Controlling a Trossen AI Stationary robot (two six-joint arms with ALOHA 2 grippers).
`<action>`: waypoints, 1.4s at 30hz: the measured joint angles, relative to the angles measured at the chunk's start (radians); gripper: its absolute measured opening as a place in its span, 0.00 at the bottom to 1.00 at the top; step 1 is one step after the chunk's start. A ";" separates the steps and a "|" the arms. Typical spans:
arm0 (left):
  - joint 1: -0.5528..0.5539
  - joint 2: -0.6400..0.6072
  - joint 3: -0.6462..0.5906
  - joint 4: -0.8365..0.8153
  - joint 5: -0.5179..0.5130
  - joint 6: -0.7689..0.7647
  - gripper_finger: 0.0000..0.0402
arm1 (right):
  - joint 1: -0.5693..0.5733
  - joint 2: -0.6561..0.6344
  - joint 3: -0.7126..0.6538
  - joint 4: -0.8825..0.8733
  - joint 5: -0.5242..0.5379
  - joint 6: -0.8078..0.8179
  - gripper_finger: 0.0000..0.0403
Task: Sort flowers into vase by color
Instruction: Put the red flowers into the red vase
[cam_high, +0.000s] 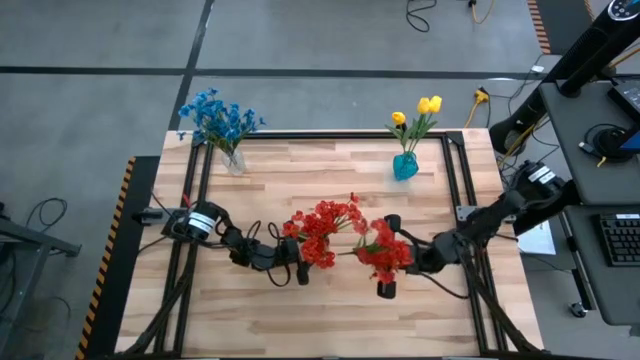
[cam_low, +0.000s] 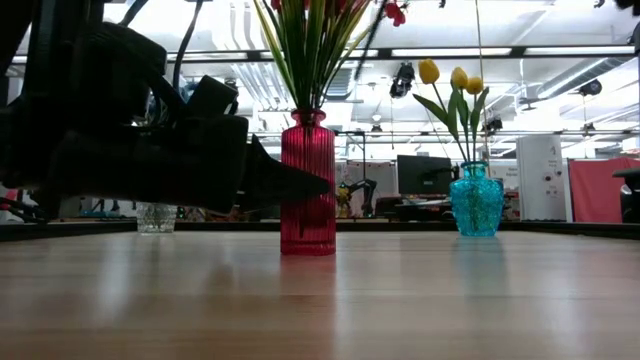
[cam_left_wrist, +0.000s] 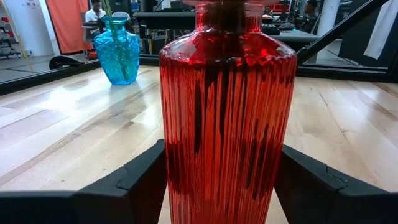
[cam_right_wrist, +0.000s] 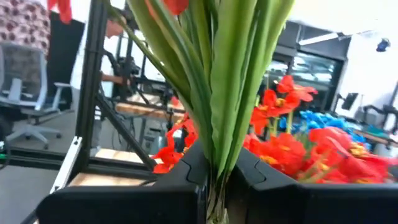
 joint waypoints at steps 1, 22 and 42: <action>0.000 0.000 0.000 0.000 0.000 0.000 0.58 | -0.011 0.017 -0.004 0.030 -0.019 -0.010 0.04; 0.000 -0.001 -0.001 -0.006 0.000 -0.001 0.58 | -0.117 0.106 0.048 0.083 -0.099 -0.075 0.04; 0.000 -0.001 -0.001 -0.010 0.000 -0.002 0.58 | -0.166 0.147 0.055 0.062 -0.119 0.000 0.04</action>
